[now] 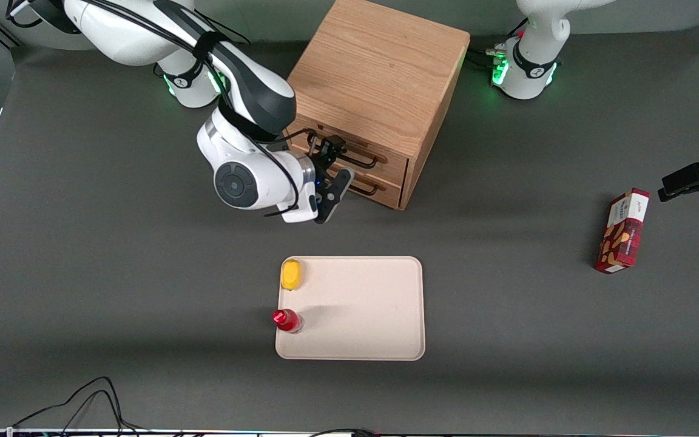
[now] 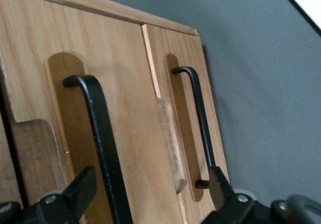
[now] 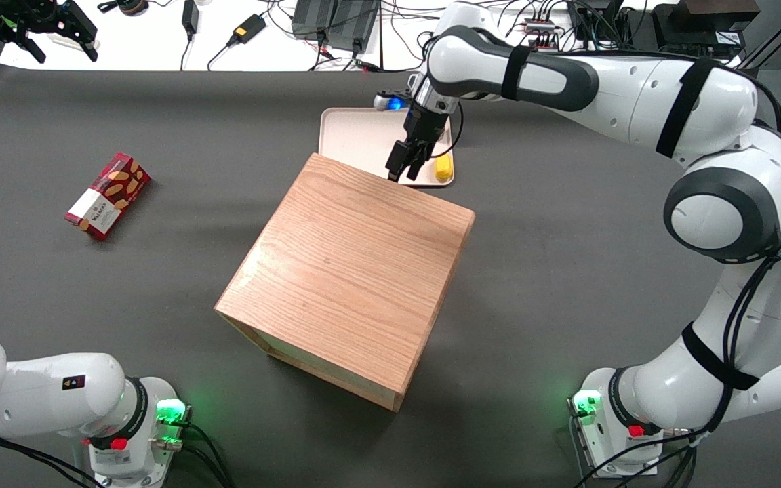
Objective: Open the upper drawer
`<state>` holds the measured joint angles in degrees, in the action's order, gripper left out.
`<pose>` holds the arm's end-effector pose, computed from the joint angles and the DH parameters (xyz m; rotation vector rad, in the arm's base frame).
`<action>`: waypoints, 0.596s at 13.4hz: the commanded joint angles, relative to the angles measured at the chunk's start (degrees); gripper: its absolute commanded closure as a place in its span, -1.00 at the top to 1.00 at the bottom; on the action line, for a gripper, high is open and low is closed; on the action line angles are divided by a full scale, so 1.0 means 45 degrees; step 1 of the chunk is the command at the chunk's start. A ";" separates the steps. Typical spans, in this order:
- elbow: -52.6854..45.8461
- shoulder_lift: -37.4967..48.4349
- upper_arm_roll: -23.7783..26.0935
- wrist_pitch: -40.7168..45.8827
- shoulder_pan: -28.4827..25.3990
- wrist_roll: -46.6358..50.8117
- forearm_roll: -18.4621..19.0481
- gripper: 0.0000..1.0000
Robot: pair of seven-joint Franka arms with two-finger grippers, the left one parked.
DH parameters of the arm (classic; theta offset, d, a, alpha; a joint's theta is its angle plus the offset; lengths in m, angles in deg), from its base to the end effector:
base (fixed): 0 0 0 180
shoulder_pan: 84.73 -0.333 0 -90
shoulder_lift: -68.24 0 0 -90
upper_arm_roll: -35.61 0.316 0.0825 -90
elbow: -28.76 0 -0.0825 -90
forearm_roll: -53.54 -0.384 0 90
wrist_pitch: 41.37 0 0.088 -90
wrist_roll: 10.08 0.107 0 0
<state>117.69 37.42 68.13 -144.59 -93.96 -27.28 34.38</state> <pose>0.5121 0.4208 0.3735 -2.3208 -1.0898 0.4425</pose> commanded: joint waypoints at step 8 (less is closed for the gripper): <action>-0.0520 -0.0688 -0.0037 -0.0382 0.0273 -0.0086 0.0801 1.00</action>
<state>118.04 37.08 68.24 -145.11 -93.08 -27.27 36.15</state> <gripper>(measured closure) 0.000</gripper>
